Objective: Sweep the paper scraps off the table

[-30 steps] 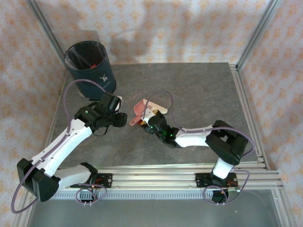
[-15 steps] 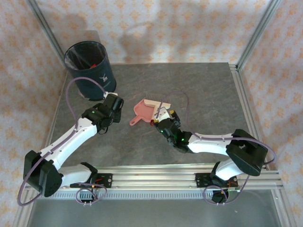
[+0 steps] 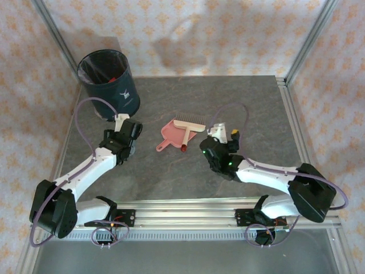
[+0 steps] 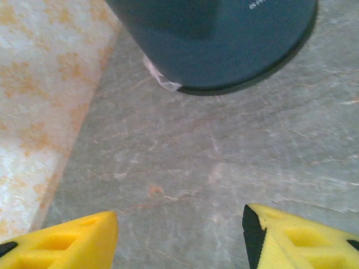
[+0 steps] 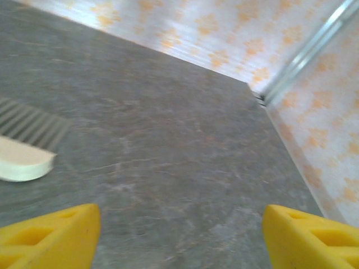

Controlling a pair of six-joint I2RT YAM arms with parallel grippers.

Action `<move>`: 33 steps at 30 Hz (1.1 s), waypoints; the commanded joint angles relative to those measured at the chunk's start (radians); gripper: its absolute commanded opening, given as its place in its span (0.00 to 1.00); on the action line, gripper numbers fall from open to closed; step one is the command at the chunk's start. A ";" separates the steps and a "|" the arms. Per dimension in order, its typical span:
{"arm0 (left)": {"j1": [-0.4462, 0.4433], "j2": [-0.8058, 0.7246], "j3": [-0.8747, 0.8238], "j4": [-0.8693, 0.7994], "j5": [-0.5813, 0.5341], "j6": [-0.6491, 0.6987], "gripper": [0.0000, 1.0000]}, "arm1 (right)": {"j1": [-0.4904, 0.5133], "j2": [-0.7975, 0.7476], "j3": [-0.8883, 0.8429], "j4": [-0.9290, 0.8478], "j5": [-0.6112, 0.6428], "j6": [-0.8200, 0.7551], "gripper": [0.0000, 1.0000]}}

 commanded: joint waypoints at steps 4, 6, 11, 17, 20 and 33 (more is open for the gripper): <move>0.025 0.008 -0.066 0.242 -0.113 0.081 0.61 | -0.104 -0.101 0.047 -0.166 0.062 0.138 0.76; 0.037 0.029 -0.077 0.287 -0.104 0.097 0.62 | -0.145 -0.104 0.043 -0.177 0.053 0.138 0.76; 0.077 0.096 -0.083 0.363 -0.037 0.141 0.65 | -0.272 -0.158 0.004 -0.150 -0.004 0.115 0.78; 0.136 0.166 -0.081 0.433 0.069 0.151 0.69 | -0.421 -0.180 -0.067 -0.062 -0.121 0.095 0.80; 0.159 0.193 -0.072 0.444 0.113 0.143 0.70 | -0.482 -0.179 -0.099 -0.026 -0.179 0.096 0.80; 0.286 0.233 -0.137 0.660 0.430 0.119 0.72 | -0.682 -0.157 -0.274 0.314 -0.493 0.081 0.86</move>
